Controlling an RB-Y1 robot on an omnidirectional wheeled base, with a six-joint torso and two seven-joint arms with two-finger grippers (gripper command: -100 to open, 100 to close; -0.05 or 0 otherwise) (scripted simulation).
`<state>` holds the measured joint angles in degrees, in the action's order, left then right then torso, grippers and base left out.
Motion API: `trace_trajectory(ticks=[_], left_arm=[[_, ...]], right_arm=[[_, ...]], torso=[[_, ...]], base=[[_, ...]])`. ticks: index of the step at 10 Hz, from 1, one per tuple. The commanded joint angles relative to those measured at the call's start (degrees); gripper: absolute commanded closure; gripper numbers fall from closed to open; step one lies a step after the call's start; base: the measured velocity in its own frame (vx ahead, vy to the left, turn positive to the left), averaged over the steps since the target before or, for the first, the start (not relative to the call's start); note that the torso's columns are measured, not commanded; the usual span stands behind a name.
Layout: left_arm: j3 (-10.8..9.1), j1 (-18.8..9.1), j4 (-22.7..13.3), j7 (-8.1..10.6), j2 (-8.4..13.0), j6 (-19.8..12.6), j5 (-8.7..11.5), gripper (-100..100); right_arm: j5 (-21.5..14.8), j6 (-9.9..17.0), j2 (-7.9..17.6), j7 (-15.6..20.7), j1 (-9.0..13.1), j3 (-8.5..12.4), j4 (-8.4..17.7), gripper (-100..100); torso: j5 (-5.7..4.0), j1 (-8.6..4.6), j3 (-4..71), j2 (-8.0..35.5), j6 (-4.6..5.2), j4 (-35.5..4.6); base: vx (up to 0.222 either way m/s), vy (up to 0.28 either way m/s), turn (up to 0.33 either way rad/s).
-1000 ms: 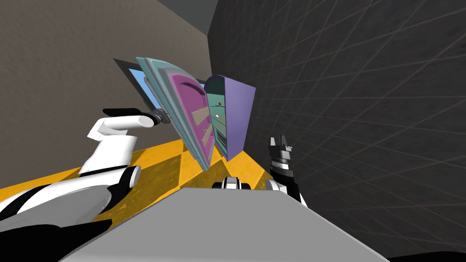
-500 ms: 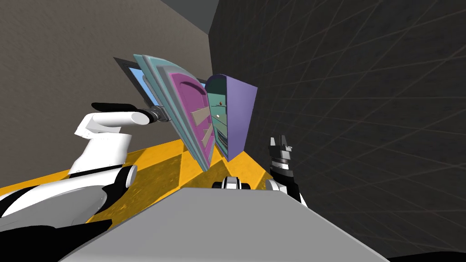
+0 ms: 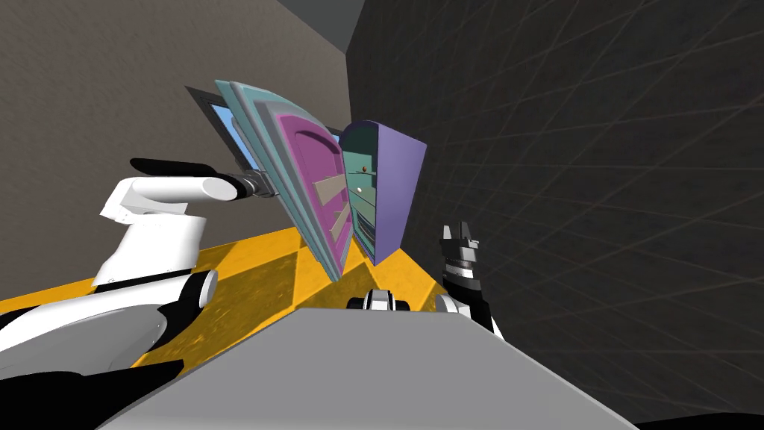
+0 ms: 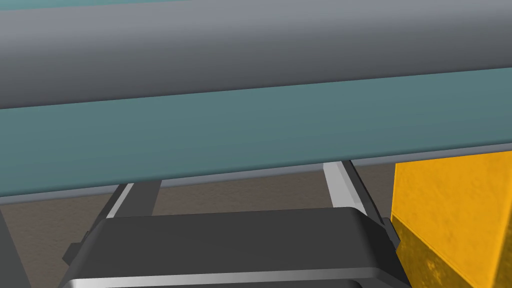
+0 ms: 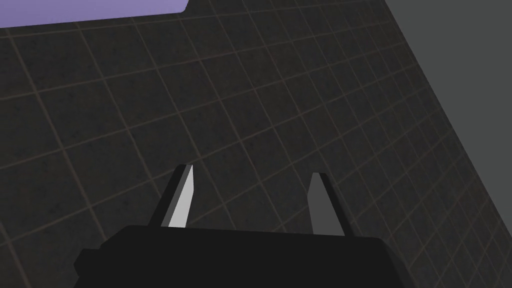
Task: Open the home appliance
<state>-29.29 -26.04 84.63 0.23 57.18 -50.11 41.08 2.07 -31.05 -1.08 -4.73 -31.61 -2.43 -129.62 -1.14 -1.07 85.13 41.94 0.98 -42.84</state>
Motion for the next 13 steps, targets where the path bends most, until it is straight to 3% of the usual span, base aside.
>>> trace_trajectory(ticks=[1,9,10,11,13], left_arm=[[-1.13,-1.5,1.9,1.26,1.3,-0.9,1.2,-100],[-1.36,-1.7,2.6,1.38,1.9,-1.9,1.9,-100],[-0.33,-0.2,1.5,-0.1,1.6,-3.1,1.5,-100],[0.02,0.3,-0.4,-0.06,0.1,-1.5,0.7,-100],[0.18,0.4,-1.5,0.05,-0.9,-0.4,0.4,-100]], right_arm=[[0.0,0.0,0.0,0.0,0.0,0.0,0.0,0],[0.0,0.0,0.0,0.0,0.0,0.0,0.0,0],[0.0,0.0,0.0,0.0,0.0,0.0,0.0,0],[0.0,0.0,0.0,0.0,0.0,0.0,0.0,0],[0.0,0.0,0.0,0.0,0.0,0.0,0.0,0]], torso=[[-0.13,-0.14,0.1,-0.1,0.05,0.0],[-0.48,-0.44,0.2,0.0,0.27,-0.3],[-0.44,-0.52,0.2,-0.1,0.38,-0.2],[-0.03,-0.29,0.0,-0.1,-0.01,0.1],[0.74,0.96,0.0,-0.3,-0.38,0.5]], base=[[0.021,0.028,0.003],[0.004,0.007,-0.004],[-0.019,0.015,0.062],[0.011,0.076,0.063],[0.025,0.111,0.017]])
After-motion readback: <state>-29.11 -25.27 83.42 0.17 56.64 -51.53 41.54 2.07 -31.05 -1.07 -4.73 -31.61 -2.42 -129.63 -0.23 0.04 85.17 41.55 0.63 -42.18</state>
